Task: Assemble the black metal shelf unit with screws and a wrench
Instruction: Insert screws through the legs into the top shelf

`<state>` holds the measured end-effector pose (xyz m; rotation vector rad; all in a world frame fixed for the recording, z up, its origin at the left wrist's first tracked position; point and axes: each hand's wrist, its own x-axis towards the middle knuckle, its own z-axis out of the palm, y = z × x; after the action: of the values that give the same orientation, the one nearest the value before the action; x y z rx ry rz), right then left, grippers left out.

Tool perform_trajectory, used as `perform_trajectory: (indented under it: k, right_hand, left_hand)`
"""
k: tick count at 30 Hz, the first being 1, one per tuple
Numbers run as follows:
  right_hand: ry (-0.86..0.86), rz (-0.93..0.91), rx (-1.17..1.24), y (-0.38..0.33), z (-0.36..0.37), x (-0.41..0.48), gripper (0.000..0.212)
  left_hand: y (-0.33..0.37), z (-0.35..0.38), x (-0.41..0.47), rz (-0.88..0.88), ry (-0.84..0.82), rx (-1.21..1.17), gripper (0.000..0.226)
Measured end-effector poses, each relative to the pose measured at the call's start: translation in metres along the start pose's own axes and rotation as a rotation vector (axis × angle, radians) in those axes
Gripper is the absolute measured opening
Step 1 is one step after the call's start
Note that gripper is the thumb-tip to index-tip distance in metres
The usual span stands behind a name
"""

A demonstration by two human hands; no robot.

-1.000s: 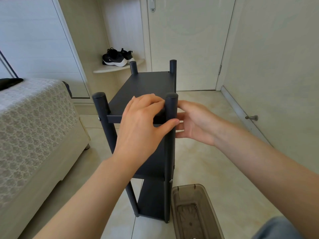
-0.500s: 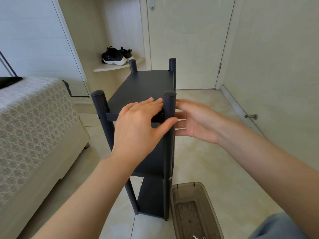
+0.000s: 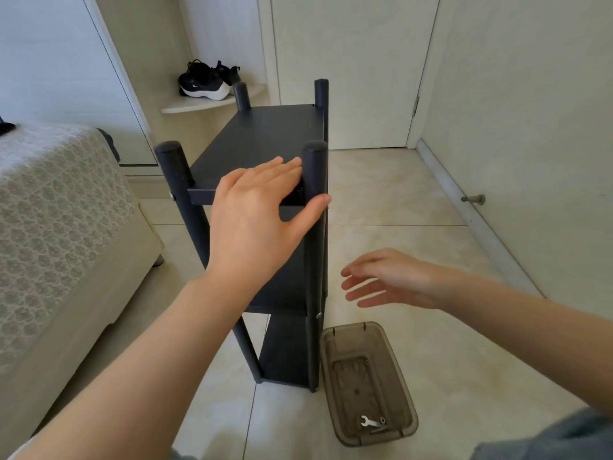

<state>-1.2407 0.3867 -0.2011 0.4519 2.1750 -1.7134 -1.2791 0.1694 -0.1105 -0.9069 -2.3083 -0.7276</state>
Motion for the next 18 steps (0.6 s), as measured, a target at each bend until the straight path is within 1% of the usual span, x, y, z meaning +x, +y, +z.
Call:
perform_trajectory:
  k: [4,7,10,11,13,15,17,18]
  right_hand:
    - [-0.120,0.130,-0.243,0.025,-0.005,0.029,0.019]
    - [-0.177,0.199,-0.326,0.049,-0.004,0.054,0.016]
    - [-0.205,0.253,-0.400,0.091,0.011,0.074,0.009]
    - [-0.216,0.265,-0.433,0.106,0.017,0.079,0.009]
    - [-0.237,0.264,-0.518,0.137,0.029,0.089,0.011]
    - [-0.254,0.246,-0.607,0.166,0.041,0.098,0.008]
    - [-0.267,0.220,-0.754,0.196,0.050,0.105,0.007]
    - [-0.268,0.204,-0.842,0.210,0.055,0.105,0.013]
  left_hand:
    - [-0.001,0.002,0.000,0.003,0.025,0.016,0.048]
    - [-0.003,0.004,0.000,0.006,0.038,0.029,0.044]
    - [-0.003,0.007,-0.001,0.008,0.078,0.023,0.042]
    - [-0.003,0.009,-0.001,0.008,0.094,0.023,0.041]
    - [-0.002,0.011,-0.002,0.011,0.118,0.034,0.039]
    - [-0.002,0.013,-0.002,0.023,0.139,0.045,0.037]
    - [-0.004,0.016,-0.002,0.034,0.165,0.061,0.037]
    - [-0.003,0.016,-0.003,0.039,0.180,0.063,0.038]
